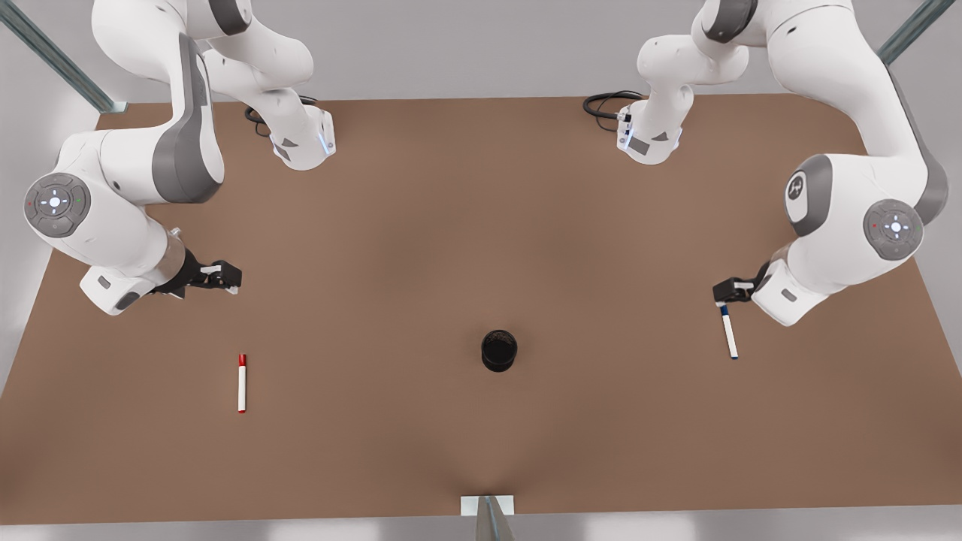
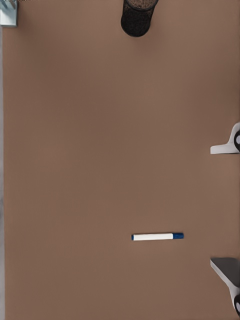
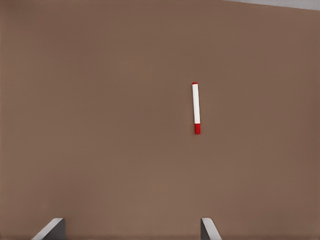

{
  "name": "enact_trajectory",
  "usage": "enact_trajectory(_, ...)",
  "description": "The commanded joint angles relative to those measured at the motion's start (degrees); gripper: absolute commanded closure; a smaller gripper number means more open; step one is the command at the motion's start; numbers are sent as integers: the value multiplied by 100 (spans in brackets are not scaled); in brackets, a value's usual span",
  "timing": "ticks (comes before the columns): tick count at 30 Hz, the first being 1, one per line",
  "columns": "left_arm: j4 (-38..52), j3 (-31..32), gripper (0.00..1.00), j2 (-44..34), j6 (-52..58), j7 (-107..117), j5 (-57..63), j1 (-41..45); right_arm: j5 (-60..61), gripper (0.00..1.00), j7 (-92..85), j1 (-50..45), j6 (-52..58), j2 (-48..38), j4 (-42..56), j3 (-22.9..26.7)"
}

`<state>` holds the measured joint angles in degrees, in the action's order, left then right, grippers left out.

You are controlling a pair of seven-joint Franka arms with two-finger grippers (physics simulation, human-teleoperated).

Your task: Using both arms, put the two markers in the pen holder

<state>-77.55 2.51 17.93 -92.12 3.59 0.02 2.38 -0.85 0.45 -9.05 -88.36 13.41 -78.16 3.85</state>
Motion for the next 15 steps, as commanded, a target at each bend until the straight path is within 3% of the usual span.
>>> enact_trajectory(1, 3, -5, 0, 0, -174, -745, -10, -1, 6, 0, -1, -9, 3, -6, 3, 1)
enact_trajectory(3, -58, -76, 0, 254, -630, -737, -11, -133, 6, 0, 8, -9, 3, -6, 3, 1)
enact_trajectory(9, -1183, -533, 0, 1203, -3786, -781, -169, -625, 6, 0, 8, -9, 3, -6, 3, 1)
enact_trajectory(15, -1429, -542, 0, 1775, -4068, -772, -397, -819, 6, 0, 8, -9, 3, -6, 3, 1)
